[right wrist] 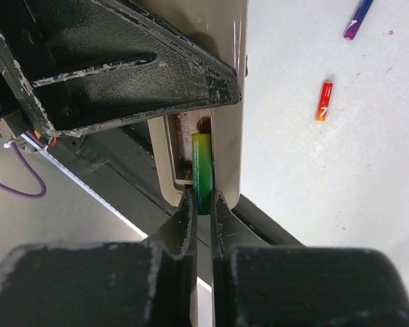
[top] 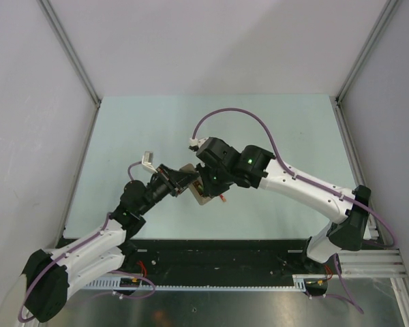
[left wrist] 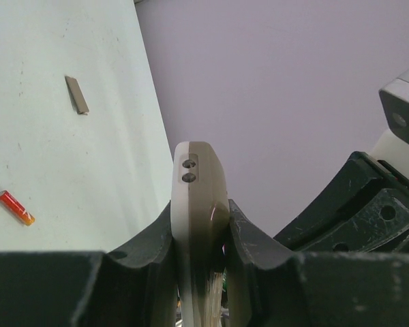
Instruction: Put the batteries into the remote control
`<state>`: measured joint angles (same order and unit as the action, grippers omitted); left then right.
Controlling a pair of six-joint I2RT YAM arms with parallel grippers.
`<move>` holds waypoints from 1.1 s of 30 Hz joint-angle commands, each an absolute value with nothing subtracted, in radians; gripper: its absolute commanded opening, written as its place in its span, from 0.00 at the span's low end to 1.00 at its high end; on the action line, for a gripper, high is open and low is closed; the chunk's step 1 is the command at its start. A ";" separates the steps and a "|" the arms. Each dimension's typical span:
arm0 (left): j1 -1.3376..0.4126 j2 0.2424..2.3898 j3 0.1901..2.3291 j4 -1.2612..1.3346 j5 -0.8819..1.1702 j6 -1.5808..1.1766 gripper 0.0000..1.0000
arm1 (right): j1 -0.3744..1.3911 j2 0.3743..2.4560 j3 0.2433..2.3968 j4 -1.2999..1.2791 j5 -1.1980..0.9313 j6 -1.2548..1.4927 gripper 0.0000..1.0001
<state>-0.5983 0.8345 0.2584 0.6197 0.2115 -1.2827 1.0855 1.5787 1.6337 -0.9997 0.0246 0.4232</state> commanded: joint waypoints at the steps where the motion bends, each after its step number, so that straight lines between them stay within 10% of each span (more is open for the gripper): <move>1: -0.603 0.818 0.299 0.670 0.210 -1.289 0.00 | 1.109 1.534 1.661 -0.945 0.040 0.419 0.00; 33: -0.609 0.767 0.301 0.672 0.202 -1.296 0.00 | 1.120 1.511 1.625 -0.948 0.084 0.454 0.00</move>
<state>-0.6022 0.7864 0.2642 0.6182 0.2089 -1.2922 1.1175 1.5398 1.6234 -0.9241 0.0795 0.4606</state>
